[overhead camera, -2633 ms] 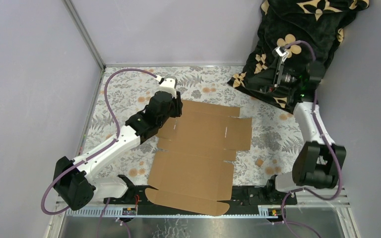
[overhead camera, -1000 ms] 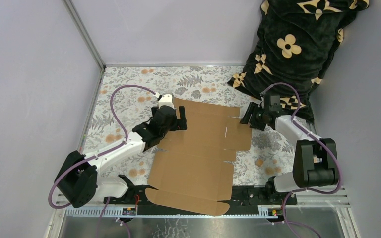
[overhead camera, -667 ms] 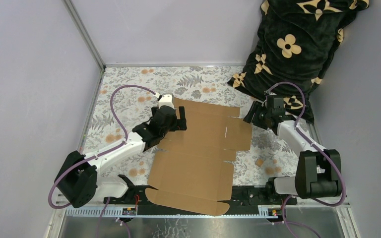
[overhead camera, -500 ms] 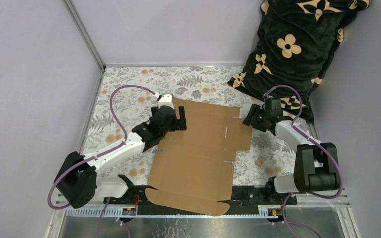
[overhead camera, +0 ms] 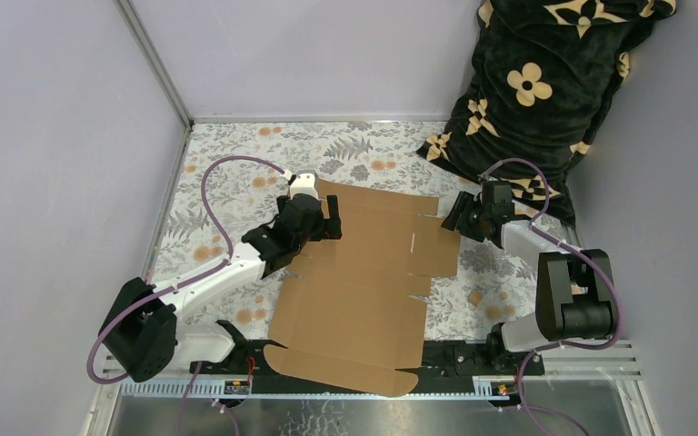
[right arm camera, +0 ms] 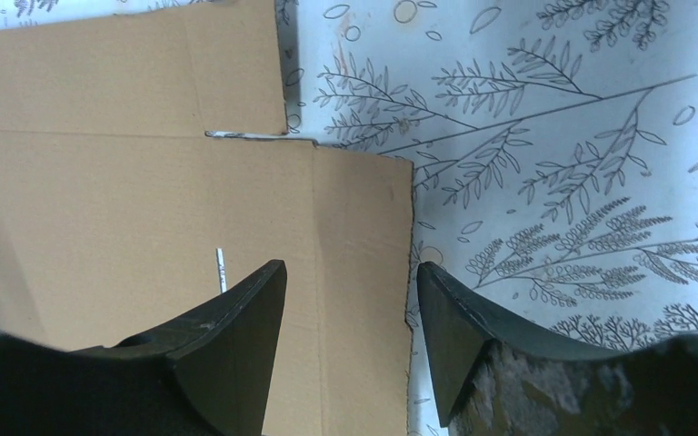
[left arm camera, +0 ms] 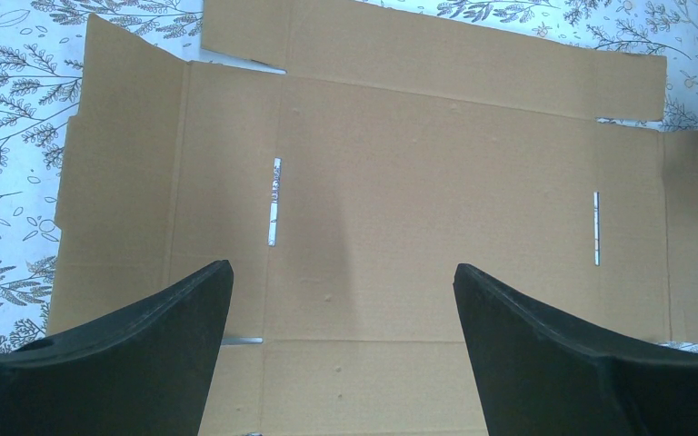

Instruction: Fold the paper box

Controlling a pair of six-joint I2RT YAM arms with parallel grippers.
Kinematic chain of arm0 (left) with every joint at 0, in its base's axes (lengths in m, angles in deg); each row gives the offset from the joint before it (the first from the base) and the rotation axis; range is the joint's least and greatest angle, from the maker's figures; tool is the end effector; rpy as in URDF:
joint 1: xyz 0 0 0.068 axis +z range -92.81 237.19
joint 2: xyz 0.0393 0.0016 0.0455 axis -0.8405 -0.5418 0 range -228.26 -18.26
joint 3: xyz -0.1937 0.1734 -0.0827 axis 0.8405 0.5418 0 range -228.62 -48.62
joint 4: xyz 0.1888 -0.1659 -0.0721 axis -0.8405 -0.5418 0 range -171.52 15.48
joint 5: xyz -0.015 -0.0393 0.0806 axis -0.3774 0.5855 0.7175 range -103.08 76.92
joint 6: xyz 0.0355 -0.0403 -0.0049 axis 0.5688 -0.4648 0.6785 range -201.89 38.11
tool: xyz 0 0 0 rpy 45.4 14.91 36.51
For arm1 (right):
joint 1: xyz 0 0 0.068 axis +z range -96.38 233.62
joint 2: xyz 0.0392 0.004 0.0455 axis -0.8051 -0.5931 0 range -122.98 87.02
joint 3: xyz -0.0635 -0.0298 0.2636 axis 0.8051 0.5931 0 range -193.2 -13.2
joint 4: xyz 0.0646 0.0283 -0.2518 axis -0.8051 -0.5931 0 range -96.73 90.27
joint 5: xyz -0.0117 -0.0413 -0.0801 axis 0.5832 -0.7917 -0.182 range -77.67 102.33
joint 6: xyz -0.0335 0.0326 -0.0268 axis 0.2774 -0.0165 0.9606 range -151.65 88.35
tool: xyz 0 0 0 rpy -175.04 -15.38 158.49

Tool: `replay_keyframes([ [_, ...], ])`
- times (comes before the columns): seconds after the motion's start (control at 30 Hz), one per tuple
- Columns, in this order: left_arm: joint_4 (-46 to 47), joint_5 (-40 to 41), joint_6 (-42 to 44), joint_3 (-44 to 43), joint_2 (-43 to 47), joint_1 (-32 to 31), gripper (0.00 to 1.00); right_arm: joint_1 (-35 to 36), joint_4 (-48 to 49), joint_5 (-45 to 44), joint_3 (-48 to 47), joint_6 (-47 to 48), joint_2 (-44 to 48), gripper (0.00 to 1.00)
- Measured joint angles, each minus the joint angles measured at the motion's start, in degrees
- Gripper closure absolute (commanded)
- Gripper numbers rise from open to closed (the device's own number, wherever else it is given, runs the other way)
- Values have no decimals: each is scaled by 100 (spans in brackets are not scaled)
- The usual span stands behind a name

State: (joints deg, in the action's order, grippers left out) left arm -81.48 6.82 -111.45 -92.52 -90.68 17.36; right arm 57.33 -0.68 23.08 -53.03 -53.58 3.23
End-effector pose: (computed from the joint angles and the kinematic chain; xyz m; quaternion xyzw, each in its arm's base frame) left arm 0.2163 -0.1648 0.2384 -0.0004 0.8792 -0.1305 0.4583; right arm 0.2857 0.0251 0.1721 0.1102 0.9136 0.1690 0.3530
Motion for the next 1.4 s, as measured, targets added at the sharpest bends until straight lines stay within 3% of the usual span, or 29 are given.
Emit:
replay_keyframes([
  [0.3,-4,0,-11,0,0,0,1,0,444,509,0,-17,-505,42],
  [0.4,-7,2,-11,4,0,0,2,0,673,686,33,-44,-612,56],
  [0.5,-9,0,-11,28,0,0,2,0,872,826,127,-81,-684,87],
  [0.57,-24,2,-11,42,0,0,1,0,925,883,199,-103,-708,95],
  [0.87,-39,2,-11,55,0,0,2,0,986,802,472,-234,-155,100],
  [1.4,-42,2,-13,101,149,0,1,68,927,-944,1408,-286,3786,100],
])
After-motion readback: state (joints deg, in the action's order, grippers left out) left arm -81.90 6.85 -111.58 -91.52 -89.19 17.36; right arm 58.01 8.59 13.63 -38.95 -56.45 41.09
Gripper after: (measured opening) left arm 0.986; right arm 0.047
